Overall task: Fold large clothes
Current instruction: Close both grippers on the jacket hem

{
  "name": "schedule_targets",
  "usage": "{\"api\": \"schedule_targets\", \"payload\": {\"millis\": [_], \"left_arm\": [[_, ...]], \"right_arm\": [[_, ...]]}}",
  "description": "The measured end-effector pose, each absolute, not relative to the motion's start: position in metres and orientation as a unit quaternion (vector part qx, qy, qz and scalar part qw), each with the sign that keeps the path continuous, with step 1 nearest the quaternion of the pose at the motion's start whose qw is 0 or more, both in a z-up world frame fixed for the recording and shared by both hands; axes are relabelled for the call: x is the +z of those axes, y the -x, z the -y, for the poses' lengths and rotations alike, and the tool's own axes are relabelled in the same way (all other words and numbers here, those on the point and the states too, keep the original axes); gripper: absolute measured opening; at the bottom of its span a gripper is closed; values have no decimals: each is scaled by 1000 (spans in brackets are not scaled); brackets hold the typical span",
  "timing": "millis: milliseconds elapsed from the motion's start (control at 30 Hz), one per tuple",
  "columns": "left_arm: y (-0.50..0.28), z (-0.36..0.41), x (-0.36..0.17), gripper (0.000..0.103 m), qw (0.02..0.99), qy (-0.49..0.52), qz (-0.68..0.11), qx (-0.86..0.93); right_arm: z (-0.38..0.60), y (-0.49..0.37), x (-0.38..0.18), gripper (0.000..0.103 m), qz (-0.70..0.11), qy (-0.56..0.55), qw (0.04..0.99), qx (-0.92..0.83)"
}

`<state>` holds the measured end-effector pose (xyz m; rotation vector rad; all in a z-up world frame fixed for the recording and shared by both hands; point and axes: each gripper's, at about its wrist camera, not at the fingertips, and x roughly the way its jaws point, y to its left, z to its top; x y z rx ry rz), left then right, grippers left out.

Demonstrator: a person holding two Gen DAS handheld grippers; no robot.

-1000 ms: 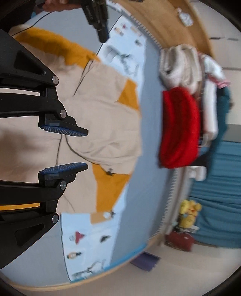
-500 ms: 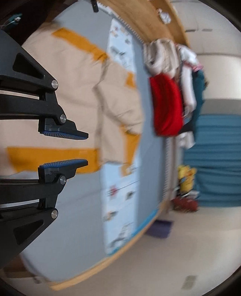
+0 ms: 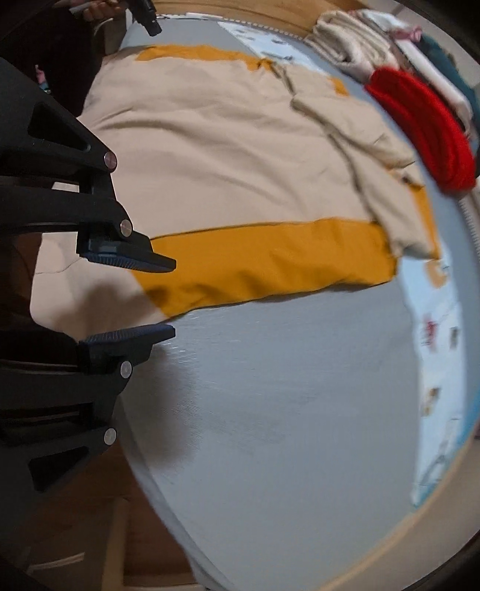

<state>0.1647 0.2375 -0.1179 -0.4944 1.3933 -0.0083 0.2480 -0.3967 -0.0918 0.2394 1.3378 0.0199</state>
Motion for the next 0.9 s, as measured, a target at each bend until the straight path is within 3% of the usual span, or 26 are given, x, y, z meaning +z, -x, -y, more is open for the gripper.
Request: {"api": "schedule_targets", "payload": {"millis": [267, 600, 633, 700, 733, 900], "left_arm": [[-168, -233, -143, 44, 714, 195, -672, 12], [-167, -209, -157, 41, 712, 135, -689, 7], [-166, -206, -157, 36, 714, 125, -689, 2], [-164, -201, -156, 14, 714, 120, -689, -9], [-163, -199, -154, 9, 715, 125, -688, -19], [-153, -185, -124, 4, 745, 100, -658, -48]], "right_arm": [[394, -244, -127, 46, -671, -97, 735, -4], [385, -235, -135, 47, -681, -70, 729, -2], [379, -237, -135, 42, -681, -68, 729, 1], [374, -237, -132, 24, -677, -64, 733, 14], [369, -243, -131, 13, -676, -63, 734, 16], [365, -233, -102, 6, -641, -74, 763, 31]]}}
